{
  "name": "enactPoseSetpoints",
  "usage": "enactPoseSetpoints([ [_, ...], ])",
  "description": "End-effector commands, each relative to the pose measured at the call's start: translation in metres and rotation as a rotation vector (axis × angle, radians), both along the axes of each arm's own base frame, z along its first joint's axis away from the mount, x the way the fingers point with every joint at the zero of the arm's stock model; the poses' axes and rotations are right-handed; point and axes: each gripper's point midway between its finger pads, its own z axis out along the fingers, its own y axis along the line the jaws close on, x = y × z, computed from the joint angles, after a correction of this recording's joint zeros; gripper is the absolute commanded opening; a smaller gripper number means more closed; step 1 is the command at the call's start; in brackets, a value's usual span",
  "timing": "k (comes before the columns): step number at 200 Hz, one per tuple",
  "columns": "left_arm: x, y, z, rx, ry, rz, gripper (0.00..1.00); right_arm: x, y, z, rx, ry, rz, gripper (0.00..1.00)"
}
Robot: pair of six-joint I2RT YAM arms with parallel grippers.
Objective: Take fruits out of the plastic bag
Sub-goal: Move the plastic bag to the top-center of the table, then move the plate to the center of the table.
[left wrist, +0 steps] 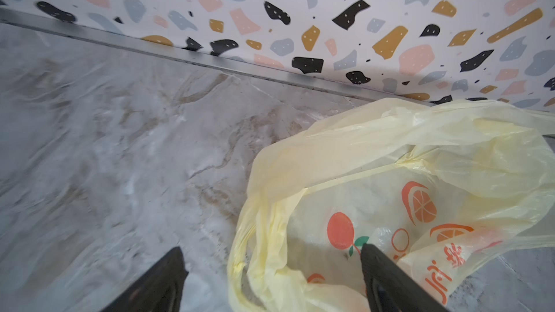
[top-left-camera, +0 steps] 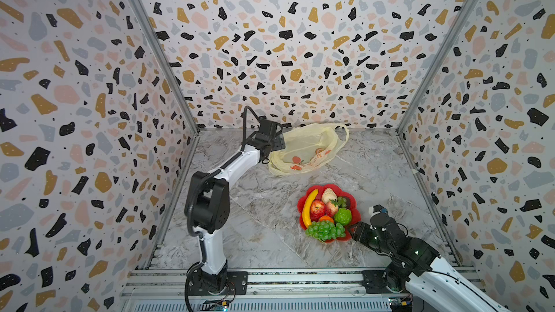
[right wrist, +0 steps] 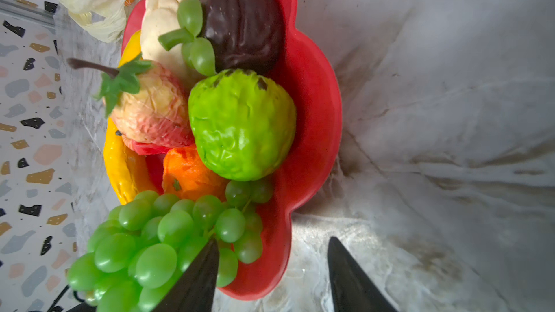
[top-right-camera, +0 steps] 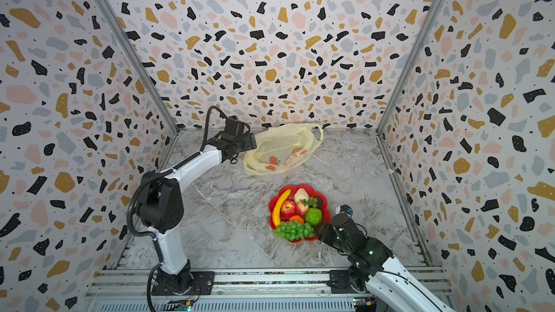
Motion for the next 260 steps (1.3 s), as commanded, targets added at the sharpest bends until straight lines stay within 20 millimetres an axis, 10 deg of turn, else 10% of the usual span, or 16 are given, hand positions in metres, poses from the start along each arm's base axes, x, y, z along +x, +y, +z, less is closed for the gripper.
enactPoseSetpoints([
  [1, -0.028, 0.023, 0.024, -0.048, -0.107, 0.092, 0.92, -0.008, 0.002, -0.007, 0.035, 0.043, -0.007, 0.52],
  [92, -0.132, 0.083, 0.001, -0.099, -0.263, 0.183, 0.92, -0.010, 0.024, -0.021, 0.164, 0.088, -0.025, 0.27],
  [260, -0.155, 0.095, -0.009, -0.068, -0.272, 0.174, 0.92, 0.040, 0.069, -0.001, 0.280, 0.020, -0.089, 0.17],
])
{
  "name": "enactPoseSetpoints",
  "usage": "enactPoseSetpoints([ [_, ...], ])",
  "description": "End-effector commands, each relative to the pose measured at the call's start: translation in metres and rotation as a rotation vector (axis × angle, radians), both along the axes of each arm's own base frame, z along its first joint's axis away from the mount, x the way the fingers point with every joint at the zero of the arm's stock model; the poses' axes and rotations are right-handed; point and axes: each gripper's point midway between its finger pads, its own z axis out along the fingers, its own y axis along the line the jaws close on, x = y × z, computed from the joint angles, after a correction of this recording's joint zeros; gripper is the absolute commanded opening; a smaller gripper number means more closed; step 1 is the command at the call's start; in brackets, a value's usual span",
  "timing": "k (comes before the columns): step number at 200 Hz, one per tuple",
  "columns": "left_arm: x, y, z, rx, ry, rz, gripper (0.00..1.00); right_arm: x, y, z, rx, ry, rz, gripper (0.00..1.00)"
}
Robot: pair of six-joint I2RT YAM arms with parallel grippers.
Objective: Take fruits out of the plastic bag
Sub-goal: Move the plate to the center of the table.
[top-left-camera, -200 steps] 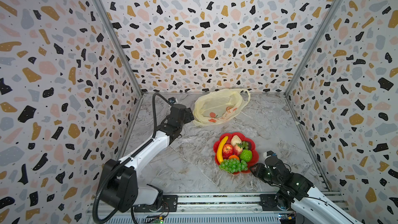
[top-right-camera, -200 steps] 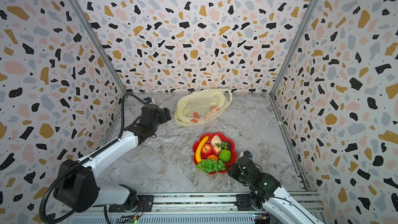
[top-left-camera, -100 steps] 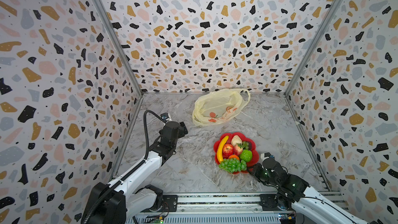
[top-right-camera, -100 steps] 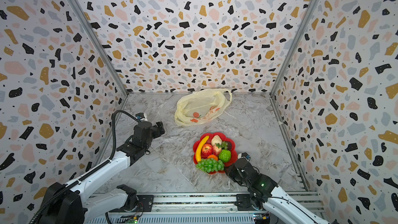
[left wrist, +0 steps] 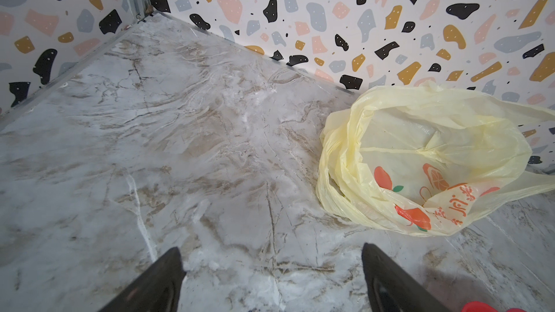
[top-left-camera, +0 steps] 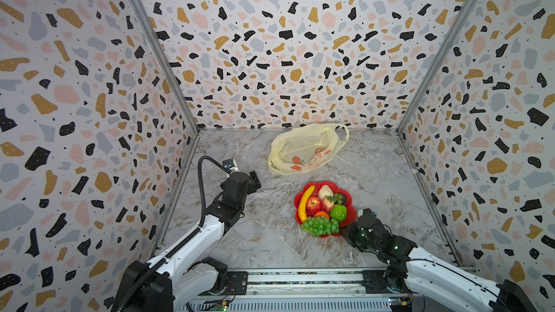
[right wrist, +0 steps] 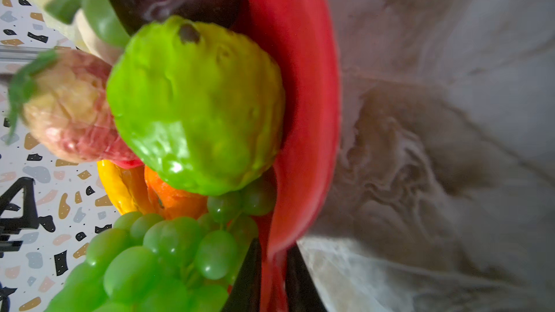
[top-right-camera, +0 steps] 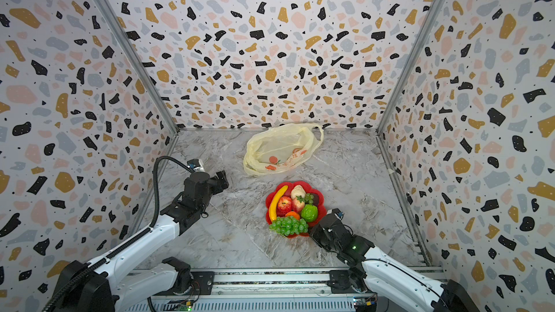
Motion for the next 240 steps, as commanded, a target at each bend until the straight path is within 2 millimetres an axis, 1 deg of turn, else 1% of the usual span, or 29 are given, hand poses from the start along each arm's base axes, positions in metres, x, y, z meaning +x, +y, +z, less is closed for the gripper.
enactPoseSetpoints([
  [1, -0.001, 0.004, 0.009, 0.000, -0.046, 0.016, 0.92, 0.023, 0.022, 0.030, 0.067, -0.096, 0.007, 0.17],
  [26, -0.003, 0.005, 0.010, 0.000, -0.052, 0.022, 0.92, 0.036, 0.034, 0.035, 0.057, -0.115, 0.030, 0.17],
  [76, -0.002, 0.007, 0.008, 0.006, -0.047, 0.028, 0.92, 0.067, 0.070, 0.043, 0.052, -0.145, 0.095, 0.18],
  [95, -0.002, 0.008, 0.008, 0.011, -0.048, 0.033, 0.92, 0.076, 0.077, 0.043, 0.045, -0.152, 0.109, 0.19],
  [121, -0.002, 0.008, 0.008, 0.013, -0.048, 0.036, 0.92, 0.081, 0.079, 0.046, 0.047, -0.174, 0.106, 0.21],
  [134, -0.002, 0.008, 0.006, 0.015, -0.046, 0.037, 0.92, 0.083, 0.075, 0.047, 0.033, -0.178, 0.099, 0.24],
  [158, -0.003, 0.011, 0.005, 0.020, -0.045, 0.048, 0.92, 0.083, 0.060, 0.047, 0.016, -0.179, 0.078, 0.30],
  [183, -0.004, 0.014, 0.005, 0.022, -0.055, 0.064, 0.93, 0.080, 0.041, 0.042, -0.011, -0.168, 0.066, 0.46],
  [198, -0.005, 0.018, 0.004, 0.030, -0.060, 0.084, 0.93, 0.078, 0.029, 0.042, -0.041, -0.174, 0.075, 0.52],
  [211, -0.006, 0.023, 0.005, 0.041, -0.067, 0.111, 0.93, 0.081, 0.019, 0.050, -0.081, -0.210, 0.093, 0.56],
  [225, -0.008, 0.029, 0.005, 0.050, -0.077, 0.141, 0.94, 0.086, 0.004, 0.058, -0.140, -0.248, 0.102, 0.61],
  [240, -0.010, 0.038, 0.005, 0.066, -0.086, 0.184, 0.94, 0.098, -0.015, 0.071, -0.182, -0.302, 0.107, 0.62],
])
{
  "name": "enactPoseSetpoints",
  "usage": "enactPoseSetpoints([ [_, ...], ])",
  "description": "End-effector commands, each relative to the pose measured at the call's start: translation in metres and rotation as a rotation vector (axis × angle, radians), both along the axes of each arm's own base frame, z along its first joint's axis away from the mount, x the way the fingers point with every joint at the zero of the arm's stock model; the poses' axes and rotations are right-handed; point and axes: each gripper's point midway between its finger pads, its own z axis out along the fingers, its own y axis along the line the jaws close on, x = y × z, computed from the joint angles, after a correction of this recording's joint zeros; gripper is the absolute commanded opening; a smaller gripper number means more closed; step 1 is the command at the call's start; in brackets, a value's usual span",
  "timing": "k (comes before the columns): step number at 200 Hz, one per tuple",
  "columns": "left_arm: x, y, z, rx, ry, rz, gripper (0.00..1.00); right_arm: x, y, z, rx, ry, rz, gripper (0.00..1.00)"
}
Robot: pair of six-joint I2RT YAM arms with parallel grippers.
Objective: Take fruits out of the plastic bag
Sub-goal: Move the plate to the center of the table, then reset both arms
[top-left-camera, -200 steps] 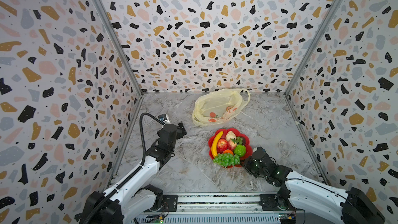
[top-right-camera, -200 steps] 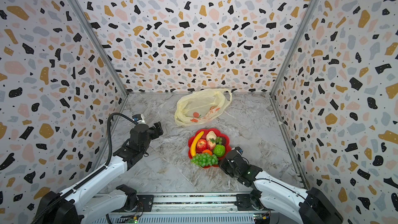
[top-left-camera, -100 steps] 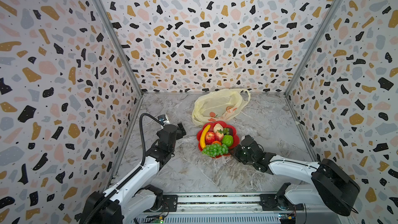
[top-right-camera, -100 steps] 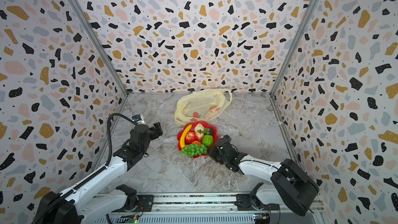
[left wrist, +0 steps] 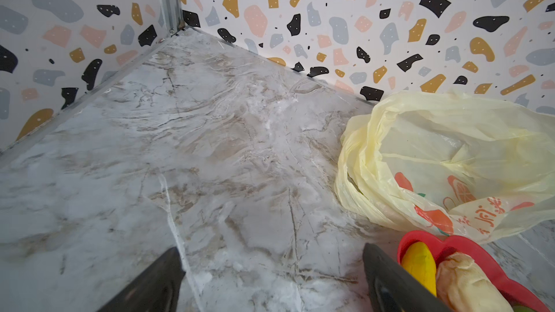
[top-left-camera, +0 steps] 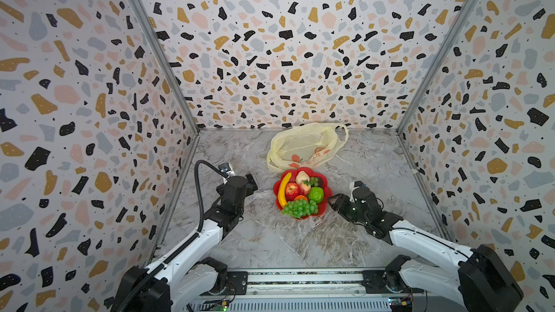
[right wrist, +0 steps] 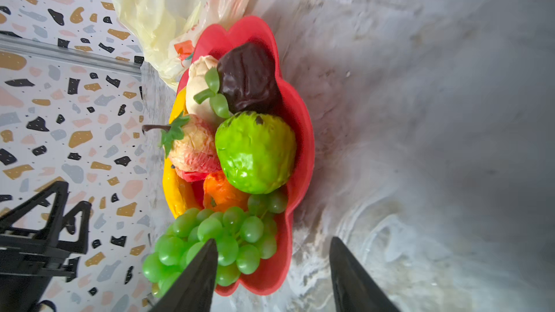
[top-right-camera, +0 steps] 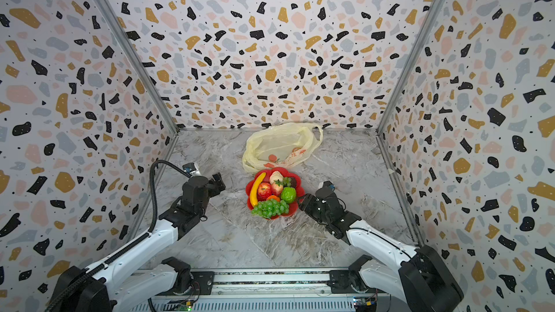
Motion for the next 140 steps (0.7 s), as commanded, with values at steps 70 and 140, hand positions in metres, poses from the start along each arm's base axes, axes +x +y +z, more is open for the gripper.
enactPoseSetpoints([
  [70, -0.009, 0.057, 0.044, 0.189, -0.289, 0.289, 0.99, 0.090, -0.135, 0.040, -0.643, -0.406, -0.079, 0.70],
  [140, 0.008, 0.092, 0.006, 0.371, -0.193, 0.321, 1.00, 0.112, -0.183, 0.032, -0.937, -0.513, -0.207, 0.76],
])
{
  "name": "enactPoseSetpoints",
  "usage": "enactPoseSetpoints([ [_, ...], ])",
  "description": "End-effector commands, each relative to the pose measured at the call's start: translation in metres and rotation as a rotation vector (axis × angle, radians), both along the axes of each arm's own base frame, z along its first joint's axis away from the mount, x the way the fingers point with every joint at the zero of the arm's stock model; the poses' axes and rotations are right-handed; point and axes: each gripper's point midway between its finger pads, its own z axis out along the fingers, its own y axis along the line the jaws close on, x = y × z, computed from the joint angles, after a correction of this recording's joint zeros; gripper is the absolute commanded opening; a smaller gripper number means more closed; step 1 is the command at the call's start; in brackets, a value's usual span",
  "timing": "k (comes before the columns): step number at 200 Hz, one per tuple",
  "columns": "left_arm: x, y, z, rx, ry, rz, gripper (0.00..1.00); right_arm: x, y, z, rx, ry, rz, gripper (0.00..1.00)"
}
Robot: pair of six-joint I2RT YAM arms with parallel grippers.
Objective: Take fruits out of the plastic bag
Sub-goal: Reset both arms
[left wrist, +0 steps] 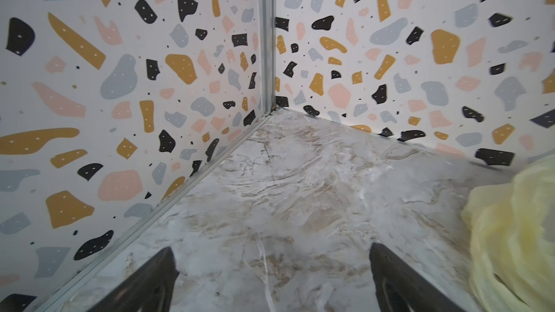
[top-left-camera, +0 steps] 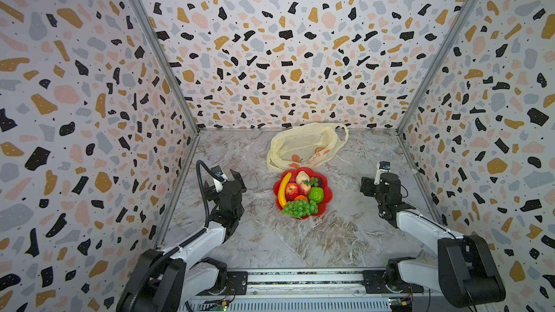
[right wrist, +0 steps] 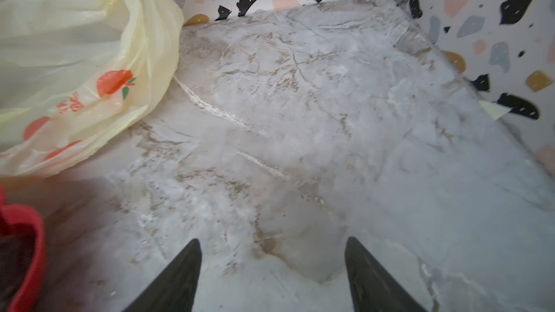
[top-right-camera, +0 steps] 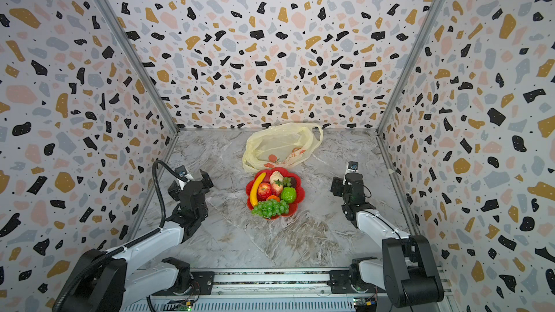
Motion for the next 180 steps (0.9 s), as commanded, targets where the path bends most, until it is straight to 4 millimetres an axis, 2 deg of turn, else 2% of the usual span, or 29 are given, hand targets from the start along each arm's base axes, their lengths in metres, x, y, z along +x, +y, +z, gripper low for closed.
enactPoseSetpoints([
  [1, 0.002, 0.010, 0.003, 0.053, -0.046, 0.005, 1.00, 0.009, -0.019, 0.023, -0.138, -0.142, -0.044, 0.76],
  [25, 0.010, 0.002, -0.015, 0.114, -0.004, -0.072, 1.00, 0.005, -0.009, 0.031, -0.094, -0.256, 0.043, 0.78],
  [49, 0.037, -0.017, -0.027, 0.114, 0.056, -0.231, 0.98, 0.002, 0.000, 0.036, -0.098, -0.313, 0.121, 0.79],
  [61, 0.045, -0.019, -0.031, 0.083, 0.063, -0.276, 0.97, -0.001, -0.001, 0.038, -0.097, -0.358, 0.129, 0.79],
  [85, 0.028, -0.023, -0.030, 0.070, -0.072, -0.324, 1.00, -0.004, 0.000, 0.029, -0.092, -0.380, 0.157, 0.79],
  [109, 0.031, -0.023, -0.035, 0.066, -0.036, -0.320, 0.99, -0.005, 0.003, 0.015, -0.096, -0.380, 0.186, 0.80],
  [115, 0.030, -0.022, -0.034, 0.066, -0.047, -0.316, 0.99, -0.004, 0.004, 0.023, -0.096, -0.427, 0.187, 0.80],
  [123, 0.030, -0.022, -0.036, 0.066, -0.041, -0.317, 1.00, -0.004, 0.006, 0.023, -0.097, -0.419, 0.199, 0.80],
  [148, 0.023, -0.017, -0.035, 0.063, -0.066, -0.286, 1.00, -0.001, -0.007, 0.016, -0.094, -0.381, 0.116, 0.82],
  [149, 0.023, -0.017, -0.035, 0.063, -0.067, -0.286, 1.00, 0.000, -0.008, 0.016, -0.093, -0.380, 0.111, 0.82],
  [150, 0.023, -0.017, -0.035, 0.064, -0.069, -0.287, 0.99, 0.000, -0.008, 0.016, -0.092, -0.376, 0.108, 0.91],
  [153, 0.024, -0.017, -0.035, 0.063, -0.070, -0.287, 0.99, 0.001, -0.009, 0.015, -0.093, -0.371, 0.101, 1.00],
  [180, 0.023, -0.017, -0.035, 0.064, -0.064, -0.288, 1.00, 0.003, -0.006, 0.013, -0.126, -0.356, 0.084, 0.99],
])
